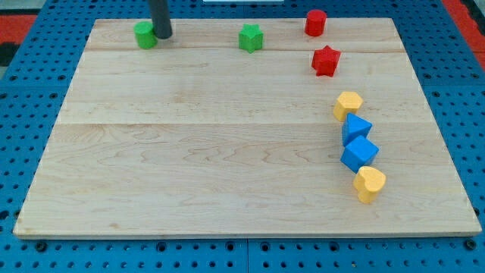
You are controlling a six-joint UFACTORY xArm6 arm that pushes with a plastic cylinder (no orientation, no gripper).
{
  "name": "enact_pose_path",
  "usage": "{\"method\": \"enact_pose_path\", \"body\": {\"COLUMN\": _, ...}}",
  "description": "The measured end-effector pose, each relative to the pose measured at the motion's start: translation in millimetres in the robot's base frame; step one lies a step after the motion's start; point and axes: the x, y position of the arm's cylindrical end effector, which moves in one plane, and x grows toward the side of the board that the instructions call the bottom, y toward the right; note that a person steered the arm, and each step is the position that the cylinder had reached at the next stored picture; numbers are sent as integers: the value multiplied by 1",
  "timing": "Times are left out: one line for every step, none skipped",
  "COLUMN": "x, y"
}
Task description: Move the green star to the left side slightly
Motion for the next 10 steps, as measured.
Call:
{"method": "enact_pose_path", "body": {"x": -7, "y": 14}}
{"method": "enact_pose_path", "body": {"x": -26, "y": 54}}
{"method": "enact_pose_path", "body": {"x": -32, "y": 97}}
{"method": "enact_pose_path", "body": {"x": -36, "y": 106}}
{"method": "enact_pose_path", "body": {"x": -39, "y": 111}}
{"method": "enact_pose_path", "body": {"x": -39, "y": 111}}
{"method": "enact_pose_path", "body": {"x": -39, "y": 110}}
{"method": "enact_pose_path", "body": {"x": -40, "y": 110}}
{"method": "enact_pose_path", "body": {"x": -39, "y": 122}}
{"method": "enact_pose_path", "body": {"x": -39, "y": 182}}
